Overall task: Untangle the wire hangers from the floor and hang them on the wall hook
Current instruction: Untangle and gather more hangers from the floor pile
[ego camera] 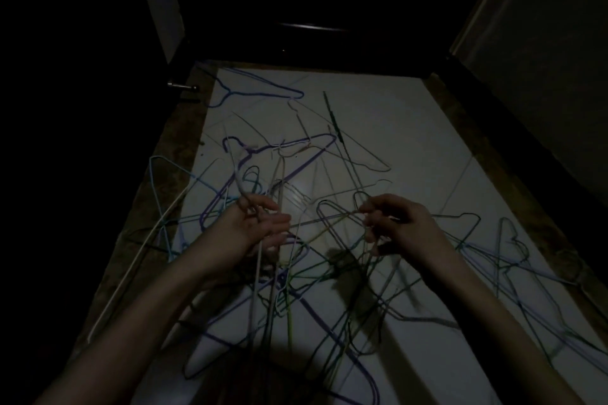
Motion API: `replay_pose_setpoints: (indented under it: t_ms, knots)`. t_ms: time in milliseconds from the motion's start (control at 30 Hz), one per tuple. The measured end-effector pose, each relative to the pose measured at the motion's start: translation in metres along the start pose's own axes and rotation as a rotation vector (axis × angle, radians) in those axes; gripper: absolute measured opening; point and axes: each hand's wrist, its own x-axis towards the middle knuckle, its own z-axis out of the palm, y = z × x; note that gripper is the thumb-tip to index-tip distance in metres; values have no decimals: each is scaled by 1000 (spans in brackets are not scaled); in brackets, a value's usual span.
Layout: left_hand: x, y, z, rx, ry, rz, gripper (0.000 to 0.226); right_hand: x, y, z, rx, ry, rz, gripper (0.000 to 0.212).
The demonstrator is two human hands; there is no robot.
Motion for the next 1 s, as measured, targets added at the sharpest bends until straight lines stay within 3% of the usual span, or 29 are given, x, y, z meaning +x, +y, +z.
replay_pose_setpoints:
  t_ms: [233, 367, 500, 700, 833, 1000]
  knots:
    - [9, 21, -18, 132, 222, 216, 17, -2, 9, -41, -409, 258, -227, 15]
    - [7, 27, -20, 182, 188, 203, 22, -6, 8, -59, -638, 245, -335, 19]
    - [6, 34, -21, 186, 151, 153, 26, -6, 0, -74, -767, 103, -433, 27]
    - [-3, 37, -10, 165, -94, -51, 24, 9, 0, -63, -694, -57, -501, 22]
    - [-11, 29, 3, 83, -224, -154, 22, 19, 14, -43, -655, -55, -523, 21]
    - [-16, 22, 6, 12, -265, -186, 25, 24, 31, -28, -632, -24, -537, 25]
